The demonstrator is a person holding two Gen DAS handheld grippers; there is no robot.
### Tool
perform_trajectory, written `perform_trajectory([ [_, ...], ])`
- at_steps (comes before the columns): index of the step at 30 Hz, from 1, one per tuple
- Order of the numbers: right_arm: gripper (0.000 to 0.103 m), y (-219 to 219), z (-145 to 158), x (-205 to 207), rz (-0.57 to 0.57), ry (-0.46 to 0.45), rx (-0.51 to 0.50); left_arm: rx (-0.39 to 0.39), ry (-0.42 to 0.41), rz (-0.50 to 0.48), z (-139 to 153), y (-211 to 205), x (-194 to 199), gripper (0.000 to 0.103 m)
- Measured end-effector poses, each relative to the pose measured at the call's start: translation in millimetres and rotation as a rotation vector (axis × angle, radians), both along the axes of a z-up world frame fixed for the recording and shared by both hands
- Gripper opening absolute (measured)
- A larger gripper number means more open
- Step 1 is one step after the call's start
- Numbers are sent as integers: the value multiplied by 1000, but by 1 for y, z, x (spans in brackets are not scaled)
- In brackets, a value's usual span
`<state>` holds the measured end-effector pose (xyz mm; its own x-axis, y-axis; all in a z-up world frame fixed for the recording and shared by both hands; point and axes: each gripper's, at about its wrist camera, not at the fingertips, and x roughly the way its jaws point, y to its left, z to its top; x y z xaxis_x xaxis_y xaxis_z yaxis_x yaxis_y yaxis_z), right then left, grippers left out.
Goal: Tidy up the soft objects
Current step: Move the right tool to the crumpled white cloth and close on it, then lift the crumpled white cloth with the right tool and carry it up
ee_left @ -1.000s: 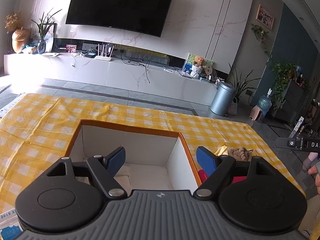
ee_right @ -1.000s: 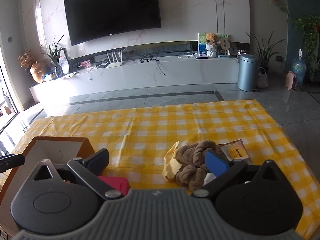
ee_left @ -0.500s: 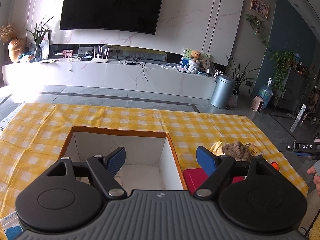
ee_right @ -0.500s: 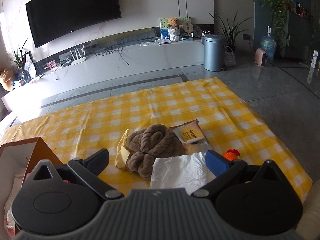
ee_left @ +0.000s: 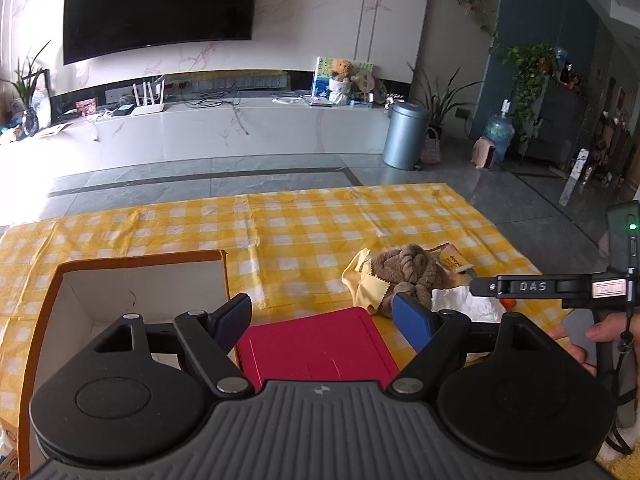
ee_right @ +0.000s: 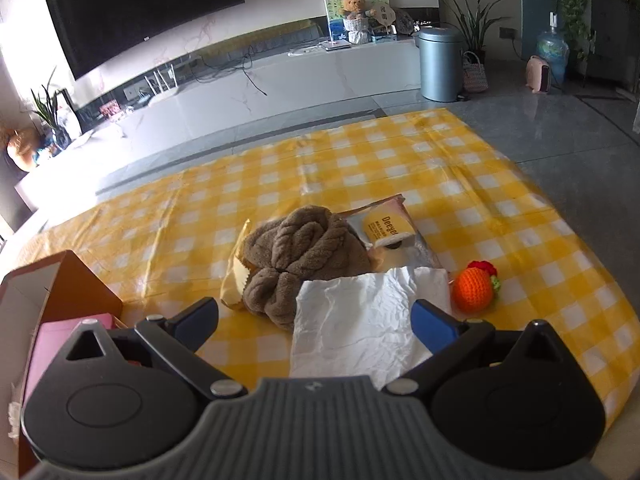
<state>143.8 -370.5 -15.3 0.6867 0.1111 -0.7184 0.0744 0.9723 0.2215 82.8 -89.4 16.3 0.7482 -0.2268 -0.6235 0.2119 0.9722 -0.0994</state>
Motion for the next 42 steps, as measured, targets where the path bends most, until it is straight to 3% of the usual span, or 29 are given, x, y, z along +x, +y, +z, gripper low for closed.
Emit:
perform_trajectory([
  [2, 100, -8, -2, 1, -27, 15, 2, 7, 16, 25, -2, -7, 4, 91],
  [11, 100, -25, -46, 12, -100, 207, -177, 5, 54, -46, -6, -46, 3, 91],
  [18, 100, -29, -65, 28, 11, 217, 22, 37, 94, -83, -20, -68, -3, 91],
  [21, 101, -22, -70, 35, 48, 219, 36, 40, 106, -82, -23, -69, -4, 91],
  [26, 100, -3, -65, 38, 50, 214, -124, 65, 106, -88, -20, -65, -9, 91],
  [30, 101, 16, -80, 47, 94, 259, -235, 81, 97, -86, -17, -60, -12, 91],
  [33, 101, 36, -93, 51, 156, 277, -400, 91, 86, -86, -16, -56, -14, 91],
  [36, 100, 39, -100, 52, 174, 279, -454, 102, 83, -88, -17, -53, -16, 91],
  [37, 97, 38, -99, 52, 177, 270, -453, 105, 82, -89, -17, -52, -17, 91],
  [39, 64, 31, -94, 50, 152, 251, -461, 121, 87, -90, -19, -51, -17, 91],
  [40, 58, 27, -91, 49, 127, 248, -455, 131, 89, -91, -20, -50, -17, 91],
  [42, 37, 17, -85, 47, 82, 246, -440, 149, 83, -93, -20, -50, -18, 91],
])
